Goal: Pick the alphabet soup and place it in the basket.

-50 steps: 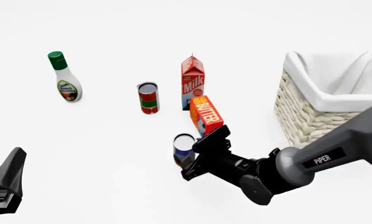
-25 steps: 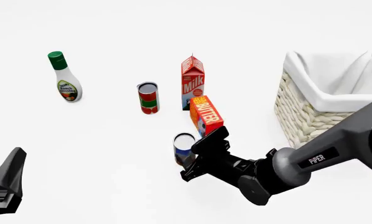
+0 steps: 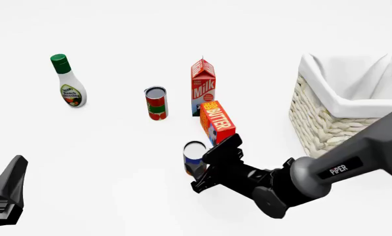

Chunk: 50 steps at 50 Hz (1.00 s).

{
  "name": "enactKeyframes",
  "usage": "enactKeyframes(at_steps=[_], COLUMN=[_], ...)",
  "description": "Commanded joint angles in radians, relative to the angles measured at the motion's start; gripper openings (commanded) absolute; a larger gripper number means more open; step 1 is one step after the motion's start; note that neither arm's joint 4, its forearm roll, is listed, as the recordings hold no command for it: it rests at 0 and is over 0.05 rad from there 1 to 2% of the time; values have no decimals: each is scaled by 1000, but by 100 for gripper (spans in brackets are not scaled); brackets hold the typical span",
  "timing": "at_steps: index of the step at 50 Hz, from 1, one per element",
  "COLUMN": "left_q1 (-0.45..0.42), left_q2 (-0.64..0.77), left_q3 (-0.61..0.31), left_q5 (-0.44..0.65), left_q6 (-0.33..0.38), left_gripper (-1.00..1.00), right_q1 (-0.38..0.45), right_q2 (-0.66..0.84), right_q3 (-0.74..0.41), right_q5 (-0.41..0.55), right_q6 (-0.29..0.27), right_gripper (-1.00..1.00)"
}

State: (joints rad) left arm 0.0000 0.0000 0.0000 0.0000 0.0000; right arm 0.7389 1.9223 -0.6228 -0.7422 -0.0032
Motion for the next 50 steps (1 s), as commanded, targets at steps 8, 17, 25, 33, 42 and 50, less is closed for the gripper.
enactKeyframes(at_steps=[8, 17, 25, 33, 42, 50], left_q1=[0, 0, 0, 0, 0, 0], left_q2=[0, 0, 0, 0, 0, 0], left_q3=[0, 0, 0, 0, 0, 0], left_q5=[0, 0, 0, 0, 0, 0], left_q6=[0, 0, 0, 0, 0, 0], left_gripper=[100, 100, 100, 100, 100, 100], right_q1=[4, 11, 11, 4, -23, -61], right_q2=[-143, -256, -357, -449, -556, -631], right_q3=[47, 73, 82, 76, 50, 9], right_q5=[14, 44, 86, 142, 219, 291], right_q6=[10, 0, -13, -31, -62, -89], right_gripper=[-100, -100, -100, -100, -100, -100])
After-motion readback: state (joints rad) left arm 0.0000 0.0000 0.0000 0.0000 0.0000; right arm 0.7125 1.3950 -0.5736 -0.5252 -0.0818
